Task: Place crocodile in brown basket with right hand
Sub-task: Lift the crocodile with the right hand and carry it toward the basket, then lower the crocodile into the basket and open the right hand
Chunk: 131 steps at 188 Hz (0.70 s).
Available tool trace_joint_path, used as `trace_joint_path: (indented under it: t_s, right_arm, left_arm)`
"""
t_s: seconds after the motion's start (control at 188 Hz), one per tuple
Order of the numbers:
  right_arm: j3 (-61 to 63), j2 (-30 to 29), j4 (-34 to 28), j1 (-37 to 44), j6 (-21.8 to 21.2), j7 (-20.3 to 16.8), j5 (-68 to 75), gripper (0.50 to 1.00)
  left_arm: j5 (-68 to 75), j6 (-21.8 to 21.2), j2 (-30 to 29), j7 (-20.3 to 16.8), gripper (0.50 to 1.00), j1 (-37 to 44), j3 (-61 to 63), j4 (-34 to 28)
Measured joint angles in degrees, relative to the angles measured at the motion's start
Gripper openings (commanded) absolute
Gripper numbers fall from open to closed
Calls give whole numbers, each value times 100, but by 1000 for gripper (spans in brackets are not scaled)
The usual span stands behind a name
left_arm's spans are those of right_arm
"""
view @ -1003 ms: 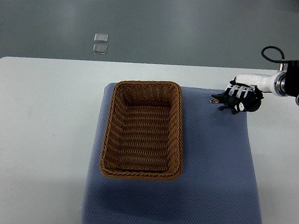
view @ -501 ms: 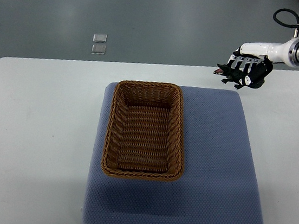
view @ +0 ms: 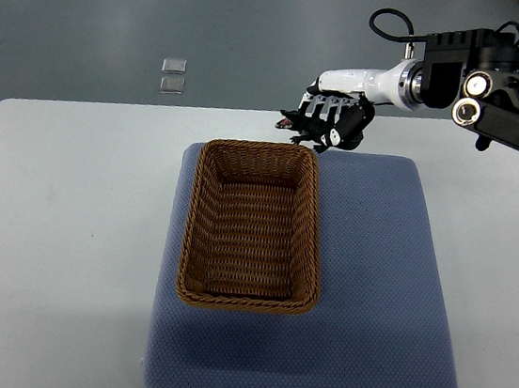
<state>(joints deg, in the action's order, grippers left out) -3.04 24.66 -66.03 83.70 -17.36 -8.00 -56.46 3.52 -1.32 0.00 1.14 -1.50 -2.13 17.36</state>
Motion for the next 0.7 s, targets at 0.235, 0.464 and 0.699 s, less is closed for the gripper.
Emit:
trace_joint_path:
  t_s: [0.235,0.464,0.699]
  right_arm:
    - [-21,-753,465,-232,101,0,-13,500]
    - [-22,-1425,972,-617,221,0,-29,500]
    - [-21,-1700,1162,-855,246,0,-29,500]
  left_arm:
    - [0,0,0,0,1000,0,-7,22]
    - [0,0,0,0,1000,0,-7,19]
    - [-5,-5,0,0,1000,0,-18,13]
